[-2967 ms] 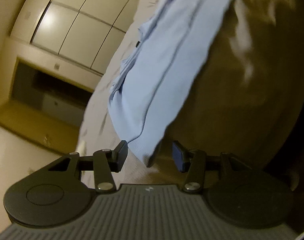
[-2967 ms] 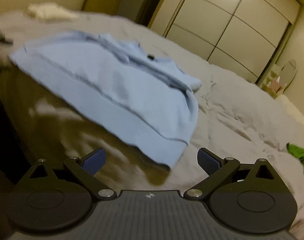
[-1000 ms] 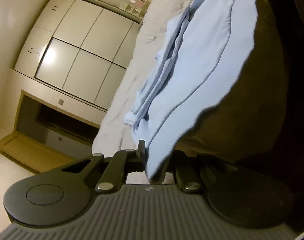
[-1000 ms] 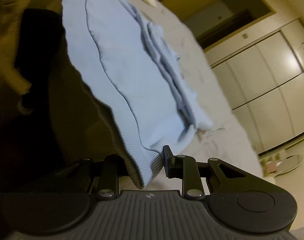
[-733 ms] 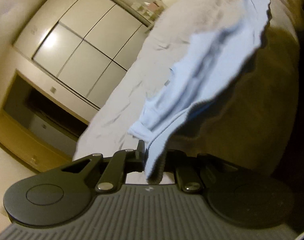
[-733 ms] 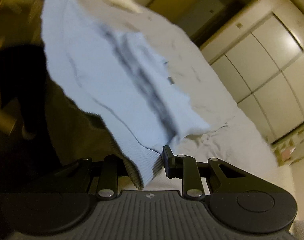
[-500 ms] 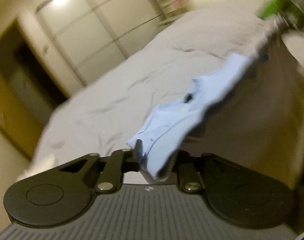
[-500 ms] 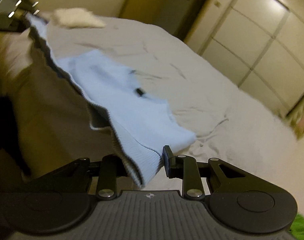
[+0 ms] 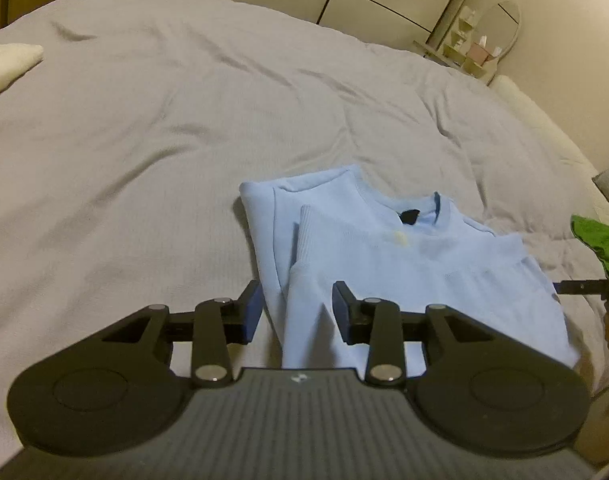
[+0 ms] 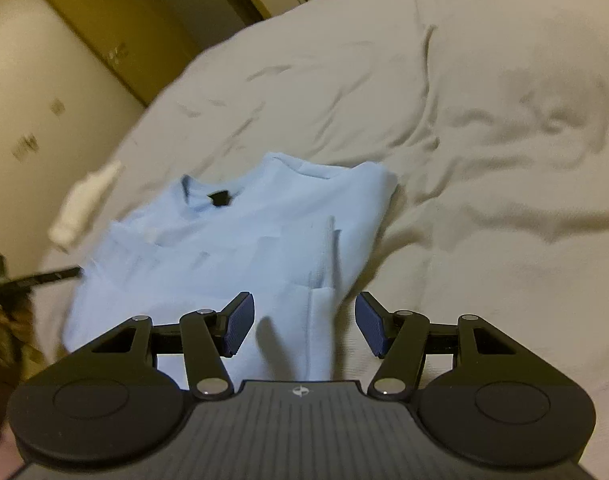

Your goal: Fold clothes

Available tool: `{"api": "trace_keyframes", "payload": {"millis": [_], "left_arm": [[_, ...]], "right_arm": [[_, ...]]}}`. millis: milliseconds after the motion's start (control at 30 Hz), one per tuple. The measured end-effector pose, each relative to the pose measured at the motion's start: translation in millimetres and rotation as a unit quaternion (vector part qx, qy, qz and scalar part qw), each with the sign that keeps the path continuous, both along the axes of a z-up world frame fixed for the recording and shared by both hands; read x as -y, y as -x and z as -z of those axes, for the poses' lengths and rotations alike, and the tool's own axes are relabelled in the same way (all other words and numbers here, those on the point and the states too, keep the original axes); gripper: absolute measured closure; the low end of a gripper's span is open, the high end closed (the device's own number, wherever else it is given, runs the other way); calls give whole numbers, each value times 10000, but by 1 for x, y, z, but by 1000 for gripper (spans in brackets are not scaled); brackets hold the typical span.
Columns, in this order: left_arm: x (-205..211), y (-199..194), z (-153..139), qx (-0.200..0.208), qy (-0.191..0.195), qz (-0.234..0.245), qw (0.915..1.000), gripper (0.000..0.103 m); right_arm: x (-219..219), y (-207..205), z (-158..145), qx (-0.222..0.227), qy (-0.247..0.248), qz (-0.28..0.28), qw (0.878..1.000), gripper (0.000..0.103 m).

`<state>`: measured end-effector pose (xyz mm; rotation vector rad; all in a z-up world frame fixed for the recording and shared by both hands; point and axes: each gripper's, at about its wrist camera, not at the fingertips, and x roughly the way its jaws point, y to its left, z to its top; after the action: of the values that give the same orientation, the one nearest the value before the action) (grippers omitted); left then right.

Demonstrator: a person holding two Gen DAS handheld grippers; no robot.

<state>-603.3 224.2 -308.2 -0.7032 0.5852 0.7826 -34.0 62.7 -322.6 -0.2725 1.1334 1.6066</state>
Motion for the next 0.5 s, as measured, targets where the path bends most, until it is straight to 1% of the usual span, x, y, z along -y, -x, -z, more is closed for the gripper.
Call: {"api": "trace_keyframes", "payload": {"millis": [33,133,200,267,300,400,433,467,500], "left_arm": [[-3,-4,3,1,-3,7,10000,70],[-5,-15,12,-74,-27,79,9999,70],[-4,-22,17,-214,-128,143,9996,70],[-1,-28,21,-343,-205,211,9990,72],[0,-31,23,-399,-230,246,9986,74],[5,-36,25,-514,-390,300,9975,74],[6,-37,26,-552,-443,317,9970,74],[9,-38,25,-618,-548,305,9961,82],[12,-38,23,-685,-655,292,9951,90]], "right_arm": [[-1,0,1,-83,-38,-10,10000,44],[-8,3,3,-102,-116,-53,9999,44],[-20,5,10,-63,-101,-56,9999,43],[-30,7,17,-18,-73,-56,10000,44],[-33,9,20,28,-9,-46,10000,46],[-39,13,31,200,149,-10,9997,46],[-39,13,33,184,129,2,9997,49],[-37,14,32,171,96,21,9998,56],[-34,16,31,211,56,34,9998,67]]}}
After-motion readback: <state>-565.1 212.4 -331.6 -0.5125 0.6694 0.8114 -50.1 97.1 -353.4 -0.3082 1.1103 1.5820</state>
